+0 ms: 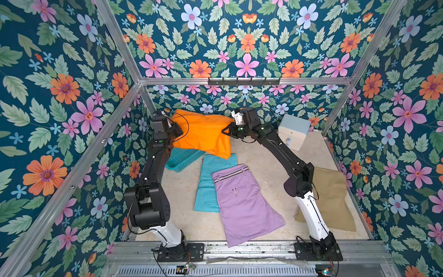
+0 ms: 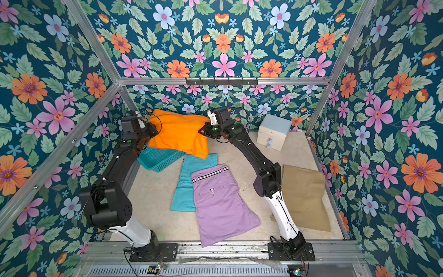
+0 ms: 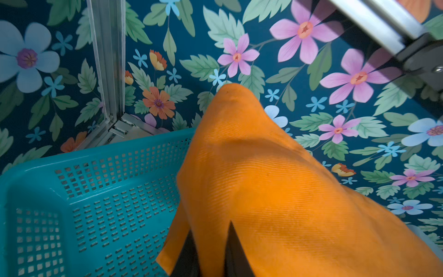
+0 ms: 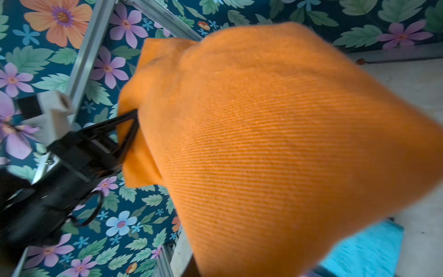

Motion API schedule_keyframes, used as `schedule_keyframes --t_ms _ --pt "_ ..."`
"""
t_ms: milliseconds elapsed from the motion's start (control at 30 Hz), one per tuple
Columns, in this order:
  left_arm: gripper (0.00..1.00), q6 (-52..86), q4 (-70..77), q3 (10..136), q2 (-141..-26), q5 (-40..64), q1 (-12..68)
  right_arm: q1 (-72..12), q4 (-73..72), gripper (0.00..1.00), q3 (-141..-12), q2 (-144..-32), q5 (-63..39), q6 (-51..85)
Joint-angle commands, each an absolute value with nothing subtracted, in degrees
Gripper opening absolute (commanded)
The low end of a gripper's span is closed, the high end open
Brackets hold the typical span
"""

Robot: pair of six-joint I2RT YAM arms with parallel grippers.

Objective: Put the folded long pants in the basket
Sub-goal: Move the basket to the center of the board.

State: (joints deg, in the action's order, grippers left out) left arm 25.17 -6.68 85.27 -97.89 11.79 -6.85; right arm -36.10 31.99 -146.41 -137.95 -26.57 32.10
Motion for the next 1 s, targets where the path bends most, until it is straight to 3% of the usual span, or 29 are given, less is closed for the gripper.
schedule_keyframes --t_ms 0,100,333,700,833,967 --pt "0.00 26.79 -9.01 87.72 -102.83 13.48 -9.21 -35.44 25.82 0.00 -142.61 -135.37 -25.41 34.92" --pt "0.00 27.35 -10.13 87.67 -104.89 14.13 -9.94 -35.27 25.76 0.00 -143.84 -136.69 -23.92 33.44" --pt "0.00 31.63 -3.60 76.27 -91.91 8.17 -10.07 -34.90 22.55 0.00 -152.82 -145.75 -21.01 31.07" --pt "0.00 31.40 -0.74 61.63 -72.70 -5.87 -9.98 -37.05 -14.27 0.00 -152.76 -155.56 -19.22 44.22" --pt "0.00 29.22 -1.65 62.76 -72.41 -9.07 -10.02 -40.72 -15.96 0.00 -159.03 -160.31 -14.77 43.52" --pt "0.00 28.66 -3.77 65.60 -75.34 -9.76 -10.03 -42.80 -18.04 0.00 -155.34 -160.22 -7.42 42.26"
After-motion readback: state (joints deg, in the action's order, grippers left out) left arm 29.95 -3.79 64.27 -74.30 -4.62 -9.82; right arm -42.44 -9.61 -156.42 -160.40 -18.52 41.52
